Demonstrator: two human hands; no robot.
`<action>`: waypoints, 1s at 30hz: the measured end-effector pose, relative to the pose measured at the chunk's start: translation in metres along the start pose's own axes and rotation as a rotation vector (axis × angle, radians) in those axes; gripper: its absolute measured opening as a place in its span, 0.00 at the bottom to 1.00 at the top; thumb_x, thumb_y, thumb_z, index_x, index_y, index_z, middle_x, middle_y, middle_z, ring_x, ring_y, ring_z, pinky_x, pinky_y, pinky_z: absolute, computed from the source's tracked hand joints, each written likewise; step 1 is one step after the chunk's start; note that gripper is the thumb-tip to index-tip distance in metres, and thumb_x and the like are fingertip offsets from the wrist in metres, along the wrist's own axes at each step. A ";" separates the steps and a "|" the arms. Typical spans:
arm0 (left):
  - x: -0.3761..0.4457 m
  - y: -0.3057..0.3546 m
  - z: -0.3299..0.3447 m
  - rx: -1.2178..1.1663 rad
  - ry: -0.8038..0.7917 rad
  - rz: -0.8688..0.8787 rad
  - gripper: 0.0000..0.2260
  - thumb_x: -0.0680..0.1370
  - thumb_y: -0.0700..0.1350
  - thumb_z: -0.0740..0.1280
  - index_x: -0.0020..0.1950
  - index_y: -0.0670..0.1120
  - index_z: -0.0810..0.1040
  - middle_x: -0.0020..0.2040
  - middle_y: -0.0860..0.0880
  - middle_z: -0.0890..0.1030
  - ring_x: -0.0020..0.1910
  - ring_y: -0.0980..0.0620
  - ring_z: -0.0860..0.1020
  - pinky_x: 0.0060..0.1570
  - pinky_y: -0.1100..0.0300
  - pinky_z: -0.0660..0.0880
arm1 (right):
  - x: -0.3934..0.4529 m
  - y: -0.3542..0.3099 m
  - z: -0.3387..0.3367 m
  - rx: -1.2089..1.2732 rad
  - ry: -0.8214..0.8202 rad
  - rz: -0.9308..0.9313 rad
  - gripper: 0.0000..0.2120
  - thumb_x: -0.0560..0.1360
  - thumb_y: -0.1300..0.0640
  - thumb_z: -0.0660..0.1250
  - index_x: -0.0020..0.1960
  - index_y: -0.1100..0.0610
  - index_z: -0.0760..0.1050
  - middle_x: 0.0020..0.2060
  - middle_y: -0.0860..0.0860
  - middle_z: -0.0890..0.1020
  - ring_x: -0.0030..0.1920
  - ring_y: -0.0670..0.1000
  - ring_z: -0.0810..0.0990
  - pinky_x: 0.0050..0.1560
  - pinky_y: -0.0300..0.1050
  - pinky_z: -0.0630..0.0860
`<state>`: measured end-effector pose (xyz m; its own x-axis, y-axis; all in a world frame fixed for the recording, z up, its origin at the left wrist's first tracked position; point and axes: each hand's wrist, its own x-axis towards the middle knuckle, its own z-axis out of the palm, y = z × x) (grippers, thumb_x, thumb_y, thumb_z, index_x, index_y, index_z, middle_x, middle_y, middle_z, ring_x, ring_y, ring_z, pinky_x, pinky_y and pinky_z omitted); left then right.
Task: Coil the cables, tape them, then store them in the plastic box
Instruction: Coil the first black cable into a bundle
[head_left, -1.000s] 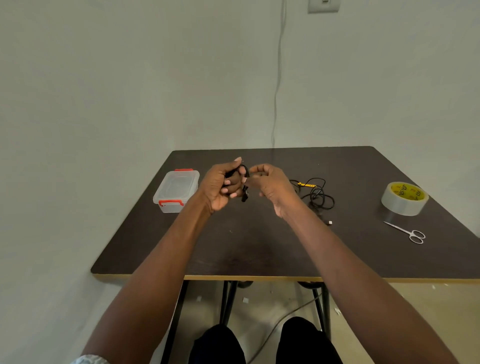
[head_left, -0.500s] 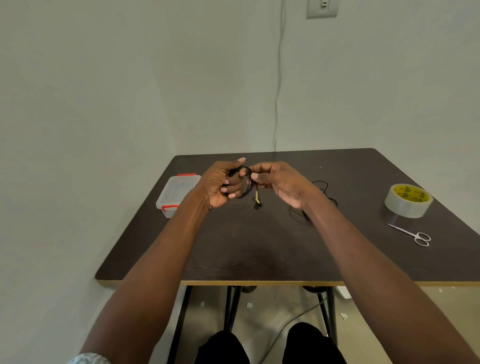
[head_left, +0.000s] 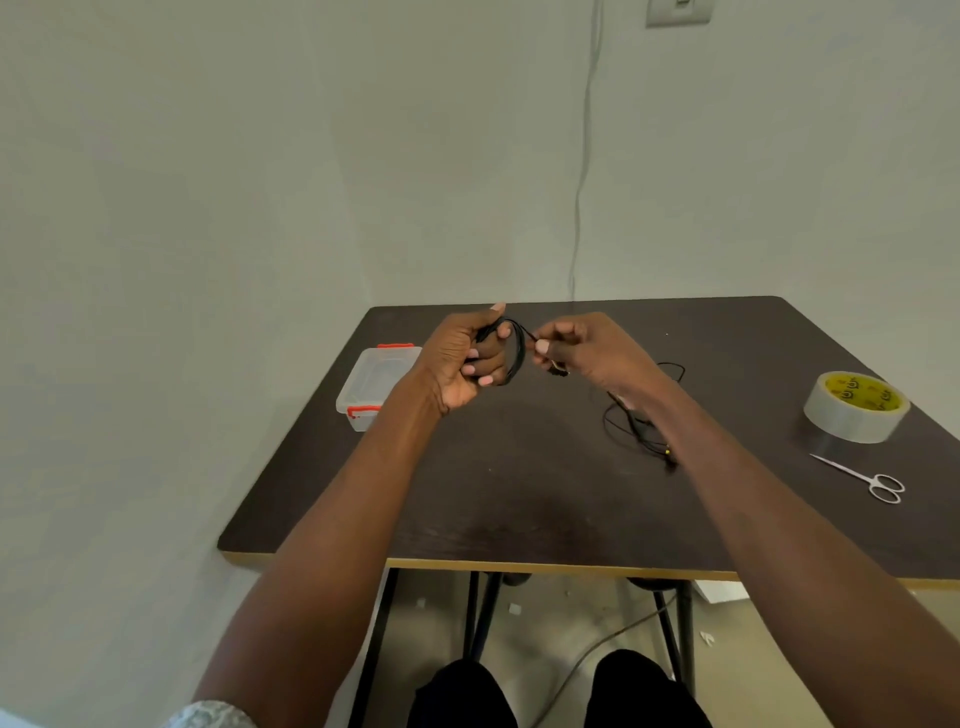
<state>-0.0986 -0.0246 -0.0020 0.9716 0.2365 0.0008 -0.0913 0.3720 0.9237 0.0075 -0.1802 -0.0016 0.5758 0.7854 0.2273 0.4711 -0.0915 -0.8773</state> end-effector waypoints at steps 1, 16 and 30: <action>0.000 0.000 0.000 -0.006 -0.004 0.000 0.16 0.82 0.47 0.57 0.37 0.42 0.71 0.19 0.53 0.58 0.15 0.57 0.55 0.23 0.61 0.52 | 0.001 0.000 0.000 -0.049 -0.001 -0.009 0.06 0.78 0.63 0.66 0.51 0.64 0.81 0.39 0.56 0.81 0.38 0.45 0.76 0.40 0.34 0.72; 0.003 -0.007 0.008 -0.118 -0.063 0.019 0.15 0.82 0.46 0.58 0.37 0.42 0.71 0.19 0.53 0.59 0.15 0.57 0.56 0.20 0.64 0.57 | 0.006 -0.002 0.018 0.240 0.285 0.085 0.03 0.73 0.71 0.70 0.45 0.70 0.80 0.33 0.57 0.80 0.31 0.50 0.78 0.39 0.45 0.81; 0.004 -0.011 0.011 -0.110 0.036 0.064 0.16 0.82 0.45 0.57 0.36 0.42 0.71 0.19 0.53 0.58 0.15 0.57 0.55 0.20 0.64 0.53 | -0.005 -0.001 0.002 0.575 0.052 0.177 0.04 0.73 0.64 0.72 0.47 0.59 0.81 0.40 0.52 0.82 0.43 0.50 0.79 0.41 0.41 0.72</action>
<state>-0.0913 -0.0375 -0.0082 0.9548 0.2940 0.0429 -0.1781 0.4509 0.8746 0.0026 -0.1826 -0.0031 0.6513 0.7561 0.0648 -0.0634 0.1394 -0.9882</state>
